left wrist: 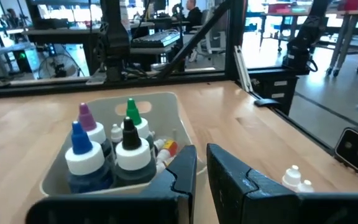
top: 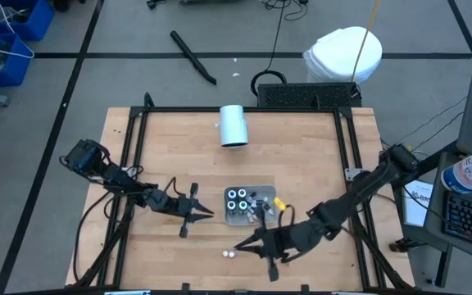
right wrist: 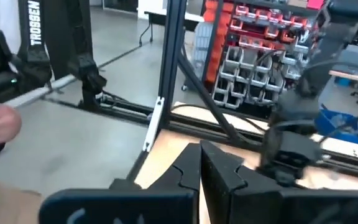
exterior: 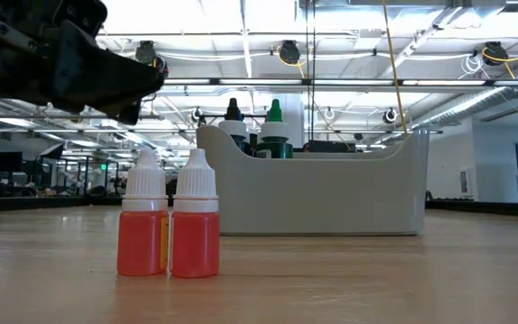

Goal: Pick & Place food coloring
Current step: Put the orange food coloring bottle into the gray bin

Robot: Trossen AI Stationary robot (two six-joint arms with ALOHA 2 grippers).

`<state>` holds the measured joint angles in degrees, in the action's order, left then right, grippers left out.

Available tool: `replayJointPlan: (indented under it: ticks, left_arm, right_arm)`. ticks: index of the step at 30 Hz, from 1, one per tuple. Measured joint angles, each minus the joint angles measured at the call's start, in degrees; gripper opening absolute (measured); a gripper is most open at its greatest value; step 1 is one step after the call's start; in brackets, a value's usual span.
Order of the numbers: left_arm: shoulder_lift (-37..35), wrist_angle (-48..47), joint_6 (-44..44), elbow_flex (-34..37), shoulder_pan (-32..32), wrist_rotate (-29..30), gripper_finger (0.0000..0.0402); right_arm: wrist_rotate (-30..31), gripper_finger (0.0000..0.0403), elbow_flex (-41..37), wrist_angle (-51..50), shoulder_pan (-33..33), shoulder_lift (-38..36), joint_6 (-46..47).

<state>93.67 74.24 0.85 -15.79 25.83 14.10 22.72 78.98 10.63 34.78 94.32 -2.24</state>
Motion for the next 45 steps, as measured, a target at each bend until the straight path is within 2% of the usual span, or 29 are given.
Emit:
replayJointPlan:
  ticks: [6,9,13,18,23,30,33,40,45]
  left_arm:
    - [0.0,-0.36,1.41,0.0,0.62,-0.56,0.0047]
    - [0.0,-0.36,1.53,0.0,1.2,-0.58,0.0047]
    - [0.0,-0.36,3.97,0.0,1.35,-0.62,0.0047]
    - [0.0,-0.32,5.59,0.0,1.07,-0.55,0.0047]
    - [0.0,-0.33,5.51,-0.04,1.08,-0.54,0.0047]
    - [0.0,-0.86,5.44,-0.07,1.08,-0.54,0.0047]
    - [0.0,-0.86,5.44,-0.07,1.08,-0.54,0.0047]
    - [0.0,-2.27,3.2,-0.07,1.08,-0.51,0.0047]
    - [0.02,-2.56,-5.13,-0.07,0.17,-0.3,0.0047]
  right_arm:
    - [-0.35,0.0001,-0.78,-18.5,-2.55,-11.88,-1.86]
    - [-0.54,0.0001,-5.88,-20.35,-2.86,-20.01,-3.55]
    - [-2.07,0.0001,-18.26,-16.9,-2.77,-31.61,-2.49]
    - [-3.01,0.0,-36.1,-5.97,-4.9,-45.25,-1.89]
    - [-13.72,0.0,-51.14,11.15,-7.88,-54.42,1.81]
    - [-16.89,0.0,-59.63,13.34,-10.4,-61.05,2.8]
    - [-18.26,0.0,-63.99,18.13,-10.44,-62.43,1.34]
    - [-8.05,0.0,-71.59,25.45,-10.44,-62.55,-1.45]
    - [-7.84,0.0,-72.83,28.86,-10.44,-62.57,-6.0]
